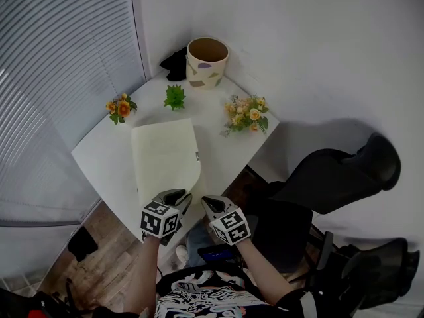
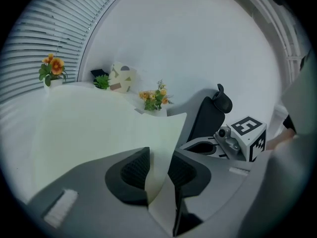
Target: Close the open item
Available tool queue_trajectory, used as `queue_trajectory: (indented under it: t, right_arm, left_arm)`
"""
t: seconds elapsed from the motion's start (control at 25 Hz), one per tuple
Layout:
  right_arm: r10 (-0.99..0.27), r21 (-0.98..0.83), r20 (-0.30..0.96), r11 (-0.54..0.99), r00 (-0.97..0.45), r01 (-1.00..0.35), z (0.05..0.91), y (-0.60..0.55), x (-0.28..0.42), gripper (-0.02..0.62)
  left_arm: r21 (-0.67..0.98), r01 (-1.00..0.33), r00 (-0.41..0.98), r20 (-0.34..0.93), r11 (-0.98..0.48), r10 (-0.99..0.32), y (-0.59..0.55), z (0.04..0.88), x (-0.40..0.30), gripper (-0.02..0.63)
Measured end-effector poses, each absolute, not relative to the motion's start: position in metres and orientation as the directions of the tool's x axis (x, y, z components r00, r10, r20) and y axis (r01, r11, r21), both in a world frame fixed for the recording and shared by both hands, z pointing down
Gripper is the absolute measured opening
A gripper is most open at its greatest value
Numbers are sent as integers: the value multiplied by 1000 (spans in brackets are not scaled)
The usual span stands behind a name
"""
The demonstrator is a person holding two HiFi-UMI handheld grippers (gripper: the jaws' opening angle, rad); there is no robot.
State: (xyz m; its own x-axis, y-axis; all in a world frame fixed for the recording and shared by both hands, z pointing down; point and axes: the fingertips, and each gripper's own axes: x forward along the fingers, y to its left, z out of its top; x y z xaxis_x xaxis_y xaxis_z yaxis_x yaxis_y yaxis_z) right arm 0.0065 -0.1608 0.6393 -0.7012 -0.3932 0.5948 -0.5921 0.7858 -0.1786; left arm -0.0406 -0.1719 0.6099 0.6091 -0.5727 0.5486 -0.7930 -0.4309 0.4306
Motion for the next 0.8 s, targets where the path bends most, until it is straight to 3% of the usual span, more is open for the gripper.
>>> queue_trajectory:
  t: [0.56, 0.8]
  right_arm:
    - [-379, -200, 603, 781, -702, -592, 640, -161, 5, 3]
    - [-364, -212, 612, 780, -702, -589, 639, -162, 4, 3]
  left_arm:
    - [327, -798, 562, 708, -507, -428, -172, 623, -31, 106]
    - [164, -766, 446, 832, -621, -330, -169, 632, -22, 107]
